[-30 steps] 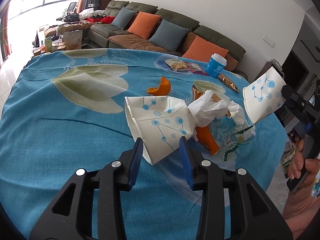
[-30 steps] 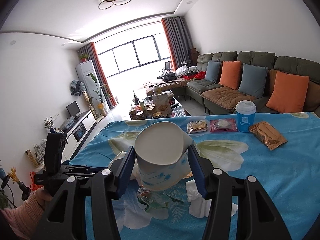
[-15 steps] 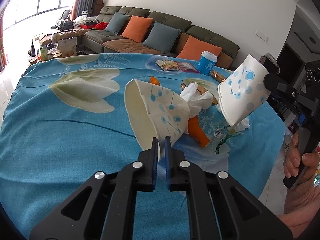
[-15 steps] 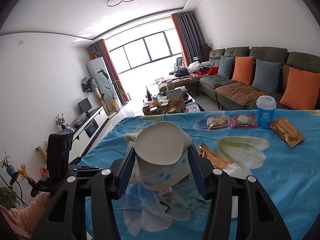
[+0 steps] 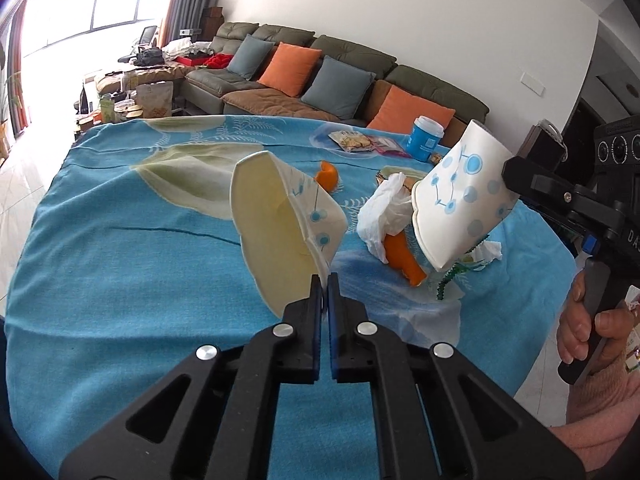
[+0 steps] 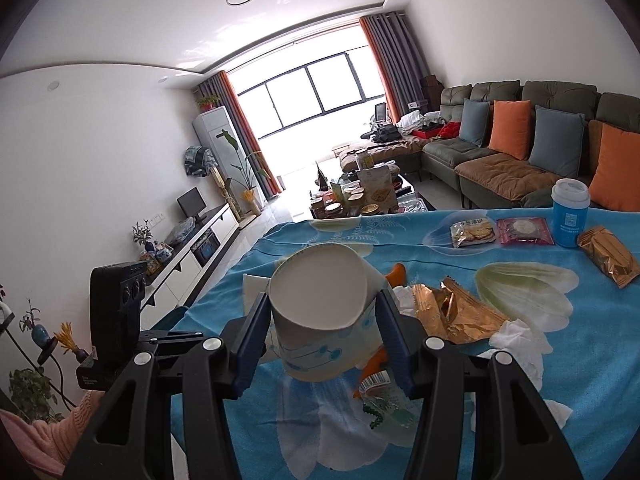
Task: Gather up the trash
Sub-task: 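Carry both paper cups over the teal bin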
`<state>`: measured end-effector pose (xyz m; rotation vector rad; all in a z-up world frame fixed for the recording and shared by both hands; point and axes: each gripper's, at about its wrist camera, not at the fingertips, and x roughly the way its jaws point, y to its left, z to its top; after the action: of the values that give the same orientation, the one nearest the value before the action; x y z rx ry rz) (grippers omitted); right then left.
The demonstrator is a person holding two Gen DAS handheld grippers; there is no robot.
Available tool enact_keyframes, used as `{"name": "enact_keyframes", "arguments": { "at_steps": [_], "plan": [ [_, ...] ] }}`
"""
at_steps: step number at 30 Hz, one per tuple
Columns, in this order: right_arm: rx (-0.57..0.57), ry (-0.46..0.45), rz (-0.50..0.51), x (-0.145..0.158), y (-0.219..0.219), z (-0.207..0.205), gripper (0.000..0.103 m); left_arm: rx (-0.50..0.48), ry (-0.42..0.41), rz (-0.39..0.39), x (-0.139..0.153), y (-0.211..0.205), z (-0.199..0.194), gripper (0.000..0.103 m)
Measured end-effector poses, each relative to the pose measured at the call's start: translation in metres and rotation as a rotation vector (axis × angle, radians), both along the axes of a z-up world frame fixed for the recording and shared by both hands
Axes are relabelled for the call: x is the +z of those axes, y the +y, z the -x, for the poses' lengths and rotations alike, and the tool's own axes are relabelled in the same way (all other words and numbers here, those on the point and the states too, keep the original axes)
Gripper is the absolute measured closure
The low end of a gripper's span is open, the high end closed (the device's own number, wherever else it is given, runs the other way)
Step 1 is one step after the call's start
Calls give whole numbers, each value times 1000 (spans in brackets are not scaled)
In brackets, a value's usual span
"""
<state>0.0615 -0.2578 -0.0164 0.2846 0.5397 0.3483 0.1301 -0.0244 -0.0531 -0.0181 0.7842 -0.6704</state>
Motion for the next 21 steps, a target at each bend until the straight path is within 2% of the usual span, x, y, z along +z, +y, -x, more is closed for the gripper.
{"name": "enact_keyframes", "arguments": {
  "at_steps": [11,21],
  "plan": [
    [169,13,-24,-2,57,-24,51,180,-62,3,21,83,41,100],
    [319,33,-39,-1,115,-48,51,367,-75,13,30,163,69,100]
  ]
}}
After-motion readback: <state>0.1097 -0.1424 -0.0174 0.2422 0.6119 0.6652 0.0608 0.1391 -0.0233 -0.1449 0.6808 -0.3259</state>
